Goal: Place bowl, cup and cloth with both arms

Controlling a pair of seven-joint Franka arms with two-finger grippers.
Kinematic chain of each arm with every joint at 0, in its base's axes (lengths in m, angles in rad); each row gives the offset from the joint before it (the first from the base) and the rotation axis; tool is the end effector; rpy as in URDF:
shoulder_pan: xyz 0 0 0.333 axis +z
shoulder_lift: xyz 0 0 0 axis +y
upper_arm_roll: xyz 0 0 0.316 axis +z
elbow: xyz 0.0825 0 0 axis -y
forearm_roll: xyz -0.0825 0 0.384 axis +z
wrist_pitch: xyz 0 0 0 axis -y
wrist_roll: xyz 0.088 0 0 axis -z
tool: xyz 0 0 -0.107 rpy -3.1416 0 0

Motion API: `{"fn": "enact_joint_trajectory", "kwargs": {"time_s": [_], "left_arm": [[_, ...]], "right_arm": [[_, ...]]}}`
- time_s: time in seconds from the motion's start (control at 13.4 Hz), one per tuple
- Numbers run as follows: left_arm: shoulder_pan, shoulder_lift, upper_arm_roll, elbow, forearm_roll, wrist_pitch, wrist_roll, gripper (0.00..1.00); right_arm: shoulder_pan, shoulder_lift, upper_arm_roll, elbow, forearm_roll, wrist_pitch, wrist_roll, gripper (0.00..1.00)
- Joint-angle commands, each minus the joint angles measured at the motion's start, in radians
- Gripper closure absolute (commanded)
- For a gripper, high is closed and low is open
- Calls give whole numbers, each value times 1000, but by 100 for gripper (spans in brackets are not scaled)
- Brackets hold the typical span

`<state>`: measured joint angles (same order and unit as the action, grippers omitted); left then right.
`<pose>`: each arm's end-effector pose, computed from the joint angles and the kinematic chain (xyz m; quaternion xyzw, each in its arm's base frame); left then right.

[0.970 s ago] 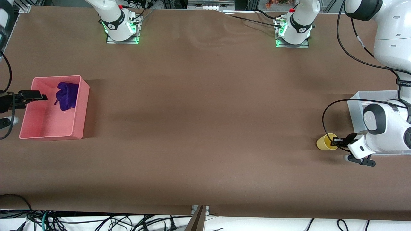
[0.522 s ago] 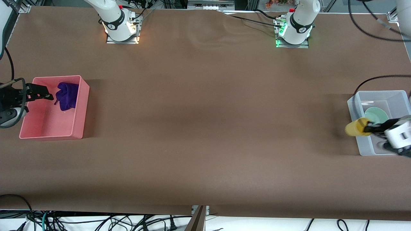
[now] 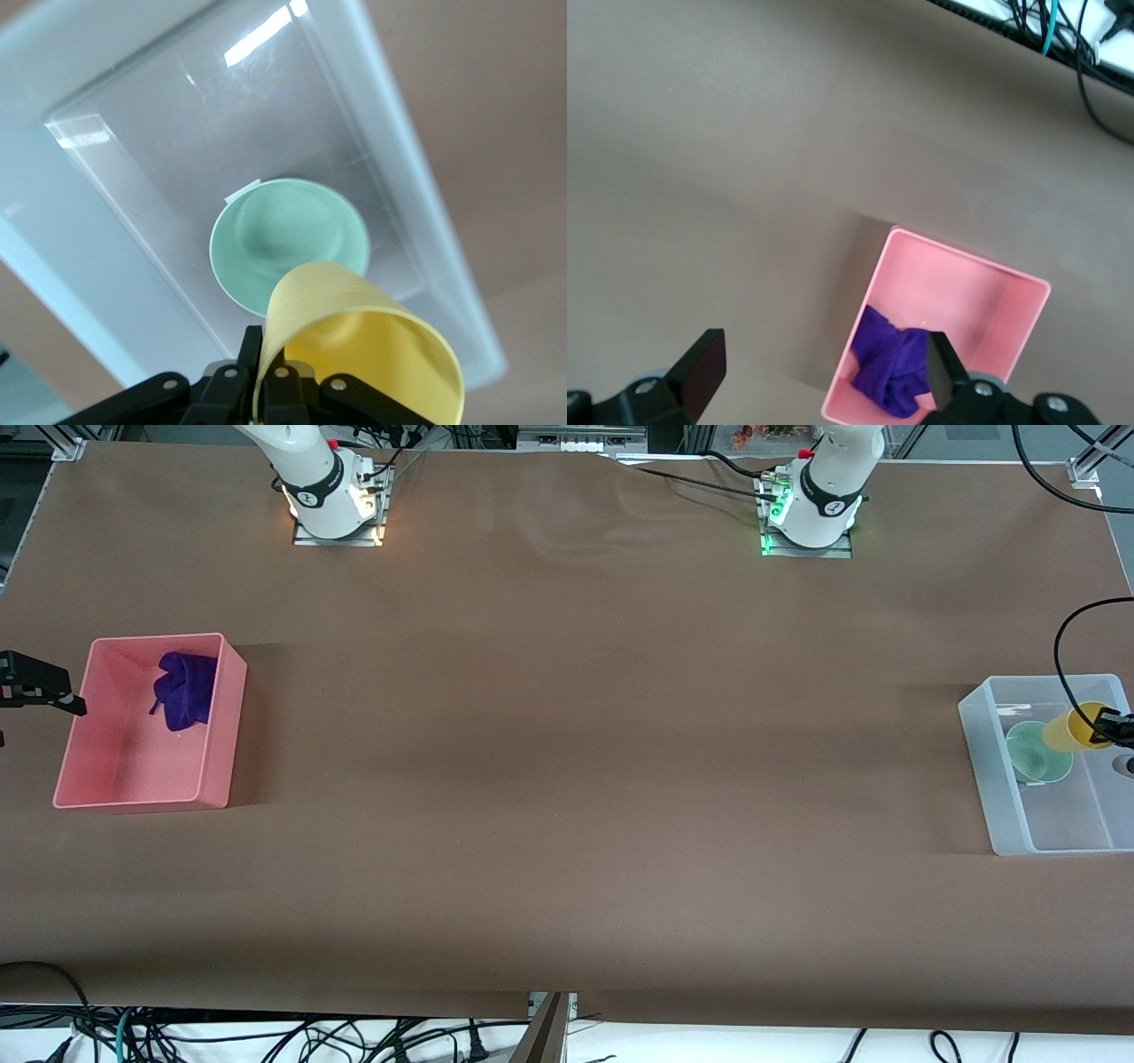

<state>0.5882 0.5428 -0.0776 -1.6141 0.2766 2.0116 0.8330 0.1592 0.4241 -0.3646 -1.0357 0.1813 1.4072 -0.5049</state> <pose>0.5754 0.3480 0.3008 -0.9674 0.2217 0.1173 0.0344 0.6539 -0.0517 0.6122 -0.9841 -0.1762 0.0085 0.0200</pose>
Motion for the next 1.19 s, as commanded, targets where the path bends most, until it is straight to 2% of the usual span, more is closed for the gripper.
{"fn": "enact_joint_trajectory", "kwargs": {"time_s": [0.0, 0.07, 0.15, 0.45, 0.6, 0.75, 0.9, 1.04, 1.12], "left_arm": [[51, -55, -16, -151, 6, 125, 34, 100], [53, -52, -16, -159, 3, 128, 34, 100], [53, -49, -17, -159, 0, 128, 34, 100], [65, -17, -17, -155, -56, 153, 35, 100], [56, -21, -22, -141, -56, 154, 35, 91], [56, -26, -36, -138, -54, 156, 34, 90], [59, -34, -36, -136, -43, 157, 35, 93], [65, -34, -36, -136, -40, 157, 35, 94], [67, -34, -36, -136, -40, 159, 35, 91]], "right_arm": [[-9, -176, 186, -200, -130, 24, 332, 0], [-29, -244, 237, -287, -141, 29, 438, 0], [-33, -290, 262, -353, -143, 32, 475, 0], [-30, -297, 262, -359, -147, -31, 477, 0], [-33, -309, 277, -374, -160, -45, 485, 0], [-68, -358, 289, -446, -158, -43, 488, 0], [-130, -410, 323, -510, -158, -42, 488, 0], [-193, -403, 390, -501, -169, -42, 483, 0], [-194, -391, 389, -492, -187, -42, 479, 0]]}}
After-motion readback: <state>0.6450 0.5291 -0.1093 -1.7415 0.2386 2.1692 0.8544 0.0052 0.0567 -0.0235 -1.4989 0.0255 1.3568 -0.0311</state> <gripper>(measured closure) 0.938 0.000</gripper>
